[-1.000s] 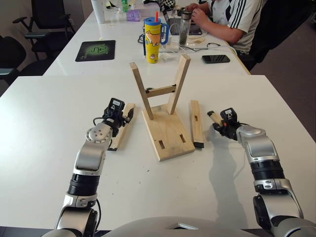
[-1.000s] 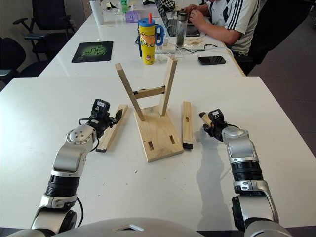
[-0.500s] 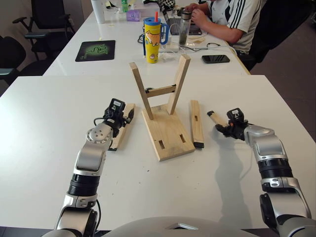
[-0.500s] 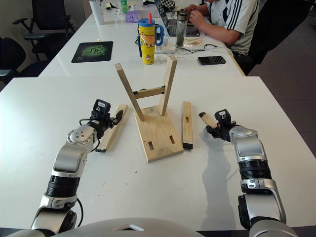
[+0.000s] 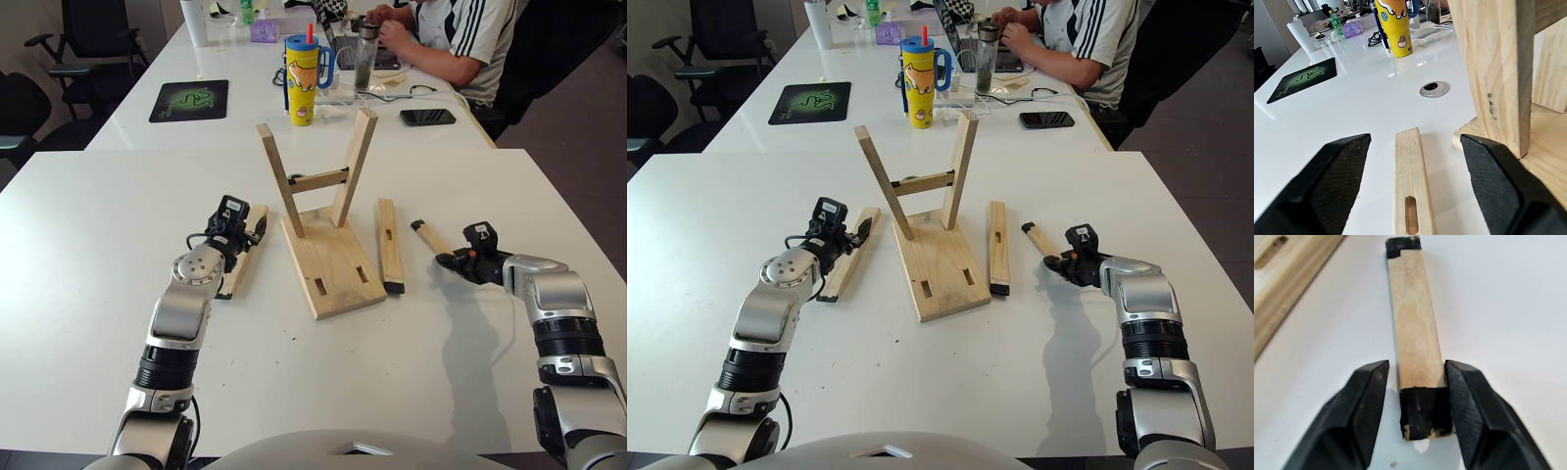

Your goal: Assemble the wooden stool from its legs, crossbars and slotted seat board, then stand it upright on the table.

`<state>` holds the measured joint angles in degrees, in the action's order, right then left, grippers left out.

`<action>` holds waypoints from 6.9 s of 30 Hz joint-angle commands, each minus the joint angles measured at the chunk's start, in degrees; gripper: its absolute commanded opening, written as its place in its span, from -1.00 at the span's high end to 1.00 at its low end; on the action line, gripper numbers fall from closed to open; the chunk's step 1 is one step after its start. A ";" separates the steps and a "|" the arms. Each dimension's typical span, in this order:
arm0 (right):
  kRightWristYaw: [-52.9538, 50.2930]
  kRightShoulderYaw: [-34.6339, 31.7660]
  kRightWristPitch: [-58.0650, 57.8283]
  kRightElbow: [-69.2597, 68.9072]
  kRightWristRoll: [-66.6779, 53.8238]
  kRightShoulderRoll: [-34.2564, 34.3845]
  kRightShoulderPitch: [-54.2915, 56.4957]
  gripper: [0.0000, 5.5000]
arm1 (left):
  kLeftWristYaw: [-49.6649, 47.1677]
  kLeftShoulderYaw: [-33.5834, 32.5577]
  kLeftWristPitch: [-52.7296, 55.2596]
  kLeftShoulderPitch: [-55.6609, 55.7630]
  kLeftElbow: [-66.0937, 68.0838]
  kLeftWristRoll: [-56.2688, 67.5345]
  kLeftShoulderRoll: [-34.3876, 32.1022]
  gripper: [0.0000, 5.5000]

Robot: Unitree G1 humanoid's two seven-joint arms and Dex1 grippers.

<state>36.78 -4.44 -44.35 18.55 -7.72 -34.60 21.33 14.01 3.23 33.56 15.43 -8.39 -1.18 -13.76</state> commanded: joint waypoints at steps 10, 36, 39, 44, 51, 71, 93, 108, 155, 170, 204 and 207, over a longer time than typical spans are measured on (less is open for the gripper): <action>-3.91 -4.46 10.90 -4.11 -3.05 2.70 1.47 0.52 | 5.51 -4.02 11.15 -2.26 -6.43 15.91 6.05 -0.24; 5.73 7.81 20.81 -38.49 -13.94 9.92 -7.22 0.52 | -13.33 -16.31 19.10 2.23 -11.12 69.70 21.49 -0.18; 5.08 8.08 19.42 -38.91 -14.88 10.49 -7.47 0.52 | -12.06 -15.40 17.28 2.15 -11.66 68.89 19.97 -0.02; 4.58 8.51 18.22 -39.00 -14.99 10.50 -7.84 0.52 | -12.21 -14.84 14.73 2.23 -11.60 67.83 18.24 0.23; 4.93 9.10 16.95 -40.04 -16.23 10.18 -8.04 0.52 | -12.44 -14.15 12.40 2.30 -10.68 66.74 16.84 0.60; 2.69 6.33 11.08 -39.73 -21.16 11.01 -5.85 0.19 | -12.83 -18.41 5.58 2.82 -5.39 61.47 11.84 0.84; -4.31 2.49 15.79 -30.45 -17.69 13.45 -5.22 0.19 | 0.72 -16.14 -25.74 -2.87 15.32 28.18 4.86 0.84; -4.36 2.35 15.51 -29.44 -18.11 13.63 -5.15 0.19 | 6.26 -13.58 -28.09 0.73 24.17 23.62 2.56 0.84; -5.88 2.10 16.08 -30.00 -17.80 14.32 -6.25 0.19 | -5.19 -6.22 0.54 5.77 12.50 11.69 1.27 0.47; -6.23 2.36 16.76 -29.64 -17.51 14.90 -6.10 0.19 | -5.51 -7.53 -7.29 10.55 6.98 11.02 1.63 0.47; -5.72 2.37 16.27 -29.76 -17.76 14.65 -6.42 0.19 | -7.42 -15.12 -22.91 20.69 6.30 14.56 1.90 0.47; -5.73 2.34 16.30 -29.66 -17.75 14.70 -6.48 0.19 | -6.78 -18.42 -16.47 14.83 1.60 16.88 -1.13 0.47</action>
<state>31.09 -1.85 -27.87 -10.93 -25.66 -19.61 15.05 6.91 -13.17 11.87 35.43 -4.97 14.32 -12.86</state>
